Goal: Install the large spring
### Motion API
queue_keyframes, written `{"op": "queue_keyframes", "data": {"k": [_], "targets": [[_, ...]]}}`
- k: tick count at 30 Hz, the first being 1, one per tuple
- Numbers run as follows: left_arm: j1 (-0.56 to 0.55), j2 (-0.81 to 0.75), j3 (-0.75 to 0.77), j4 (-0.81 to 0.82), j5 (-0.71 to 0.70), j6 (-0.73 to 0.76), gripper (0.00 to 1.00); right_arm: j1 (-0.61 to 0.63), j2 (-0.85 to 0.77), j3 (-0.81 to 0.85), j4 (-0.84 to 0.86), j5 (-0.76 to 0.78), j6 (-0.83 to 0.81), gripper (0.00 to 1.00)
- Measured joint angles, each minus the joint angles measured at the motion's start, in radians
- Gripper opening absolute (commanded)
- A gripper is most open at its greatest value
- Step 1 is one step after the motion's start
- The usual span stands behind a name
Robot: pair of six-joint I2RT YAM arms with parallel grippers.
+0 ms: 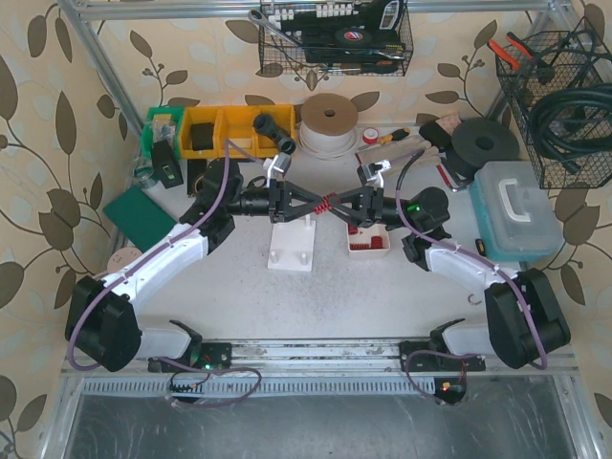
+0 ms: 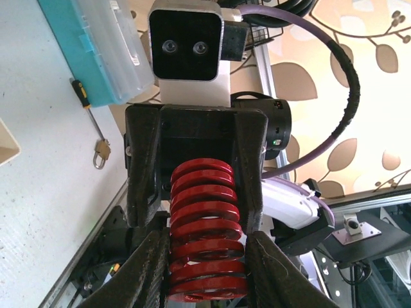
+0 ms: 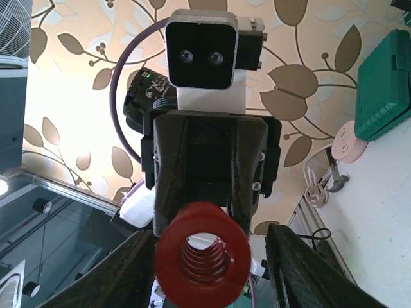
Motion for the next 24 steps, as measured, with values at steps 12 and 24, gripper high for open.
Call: {"op": "queue_keyframes", "data": {"k": [12,24], "targets": [[0.006,0.0,0.013,-0.106,0.018,0.073,0.0,0.0,-0.021,0.001,-0.062,-0.027,-0.033,0.47],[0.013,0.0,0.039,-0.158,0.029,0.113,0.0,0.0,-0.033,0.005,-0.124,-0.048,-0.071,0.4]]}}
